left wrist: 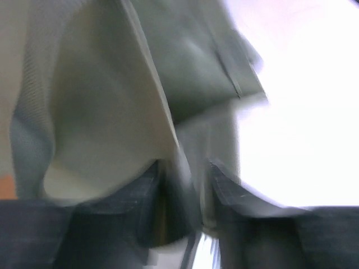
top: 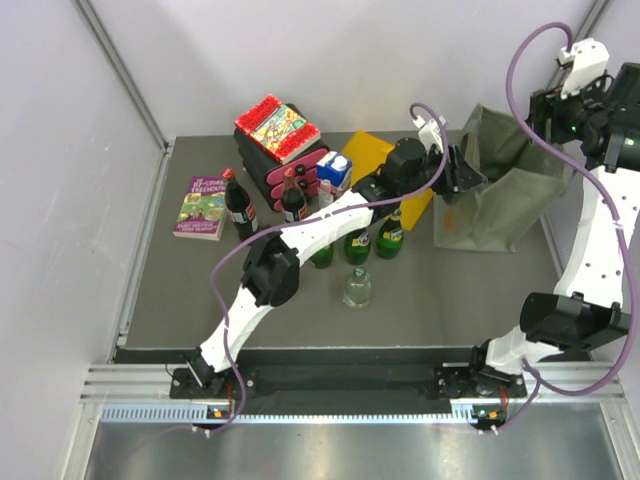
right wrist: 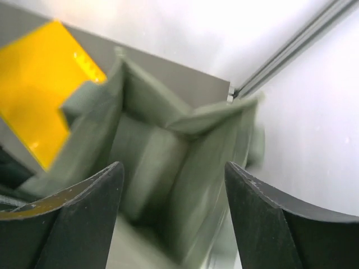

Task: Take the beverage out of the canvas bag
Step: Adjust the canvas bag at the center of the board.

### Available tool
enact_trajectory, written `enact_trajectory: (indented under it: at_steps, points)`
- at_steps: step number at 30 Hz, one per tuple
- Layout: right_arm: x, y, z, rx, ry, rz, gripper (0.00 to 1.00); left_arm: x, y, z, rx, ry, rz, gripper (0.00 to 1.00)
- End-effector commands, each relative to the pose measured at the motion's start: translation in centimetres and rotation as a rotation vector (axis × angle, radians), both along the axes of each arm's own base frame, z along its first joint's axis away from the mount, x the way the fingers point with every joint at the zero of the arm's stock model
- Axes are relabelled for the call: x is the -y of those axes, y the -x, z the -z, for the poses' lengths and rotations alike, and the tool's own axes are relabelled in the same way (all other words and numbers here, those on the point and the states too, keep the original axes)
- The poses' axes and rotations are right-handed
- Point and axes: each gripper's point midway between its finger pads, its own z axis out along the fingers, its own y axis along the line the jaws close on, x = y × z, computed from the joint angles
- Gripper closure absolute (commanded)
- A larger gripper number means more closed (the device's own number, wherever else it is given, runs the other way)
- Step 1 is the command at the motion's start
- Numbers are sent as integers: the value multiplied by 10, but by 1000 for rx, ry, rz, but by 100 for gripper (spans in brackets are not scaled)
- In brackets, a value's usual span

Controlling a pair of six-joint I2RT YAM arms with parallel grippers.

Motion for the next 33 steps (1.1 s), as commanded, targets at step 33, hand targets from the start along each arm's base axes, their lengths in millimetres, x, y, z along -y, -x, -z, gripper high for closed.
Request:
enact_trajectory:
  at_steps: [33]
  points:
    - [78,14,69,-139,-420,364,52,-188,16,-147,527,-377,-364,12]
